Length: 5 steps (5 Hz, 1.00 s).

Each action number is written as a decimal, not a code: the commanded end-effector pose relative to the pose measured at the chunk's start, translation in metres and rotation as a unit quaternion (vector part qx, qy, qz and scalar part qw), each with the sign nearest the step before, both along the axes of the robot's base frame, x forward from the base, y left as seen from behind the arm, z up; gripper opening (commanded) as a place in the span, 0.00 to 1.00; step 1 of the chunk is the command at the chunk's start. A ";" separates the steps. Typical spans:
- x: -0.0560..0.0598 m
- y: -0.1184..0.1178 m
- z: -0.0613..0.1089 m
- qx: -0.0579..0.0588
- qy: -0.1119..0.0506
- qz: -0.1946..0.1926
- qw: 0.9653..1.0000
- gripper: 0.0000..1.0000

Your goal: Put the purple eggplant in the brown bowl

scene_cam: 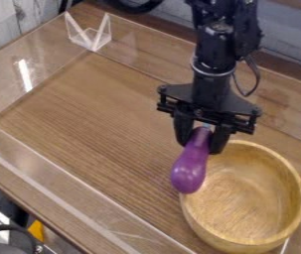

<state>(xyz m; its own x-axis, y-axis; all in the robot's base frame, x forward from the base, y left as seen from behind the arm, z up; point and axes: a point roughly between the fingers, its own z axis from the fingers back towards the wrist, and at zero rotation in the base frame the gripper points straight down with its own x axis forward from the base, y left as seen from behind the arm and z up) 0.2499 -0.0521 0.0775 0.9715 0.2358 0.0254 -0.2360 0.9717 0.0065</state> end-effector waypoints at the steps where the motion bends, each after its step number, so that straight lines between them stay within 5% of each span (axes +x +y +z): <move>1: 0.010 -0.003 0.011 -0.002 -0.020 0.000 1.000 0.00; 3: 0.002 -0.020 0.013 -0.006 -0.020 -0.032 0.999 0.00; 5: -0.008 -0.018 0.000 -0.014 -0.022 -0.005 1.000 0.00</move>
